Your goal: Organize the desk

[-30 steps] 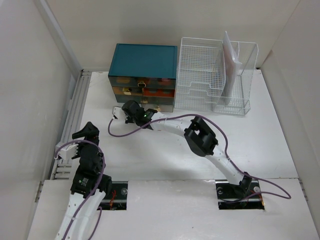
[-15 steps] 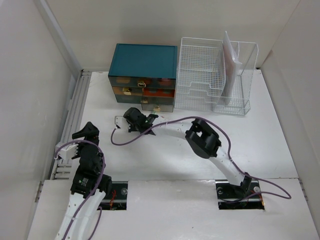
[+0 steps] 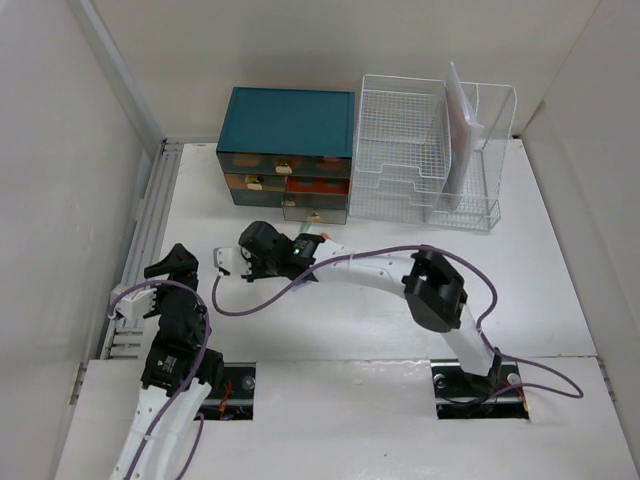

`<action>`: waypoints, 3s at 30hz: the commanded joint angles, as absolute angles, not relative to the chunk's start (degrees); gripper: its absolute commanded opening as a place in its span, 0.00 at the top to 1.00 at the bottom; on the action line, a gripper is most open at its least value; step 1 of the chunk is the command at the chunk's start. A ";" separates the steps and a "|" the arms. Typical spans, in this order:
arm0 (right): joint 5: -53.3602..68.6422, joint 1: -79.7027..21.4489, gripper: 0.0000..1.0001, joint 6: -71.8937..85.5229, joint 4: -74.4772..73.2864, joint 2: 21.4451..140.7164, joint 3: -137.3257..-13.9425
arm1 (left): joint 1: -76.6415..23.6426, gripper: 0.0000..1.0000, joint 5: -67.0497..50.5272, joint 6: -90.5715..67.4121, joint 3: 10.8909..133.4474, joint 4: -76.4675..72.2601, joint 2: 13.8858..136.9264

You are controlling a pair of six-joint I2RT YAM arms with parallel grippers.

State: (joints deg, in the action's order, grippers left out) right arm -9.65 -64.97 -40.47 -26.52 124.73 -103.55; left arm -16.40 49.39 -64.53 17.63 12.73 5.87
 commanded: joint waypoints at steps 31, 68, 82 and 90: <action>23.29 -52.04 0.46 -77.44 -59.95 113.99 -96.42 | -16.52 0.22 47.55 -59.85 15.82 8.79 1.93; 22.59 -49.48 0.95 -61.00 -50.79 113.12 -98.69 | -16.52 0.22 46.49 -59.33 14.77 7.65 1.93; 3.62 -49.48 0.96 -44.57 -37.11 107.05 -111.71 | -16.52 0.22 45.44 -58.18 14.77 6.59 2.46; -7.46 -47.20 0.96 -43.51 -31.92 112.40 -114.69 | -16.52 0.21 41.14 -52.30 14.24 2.38 1.85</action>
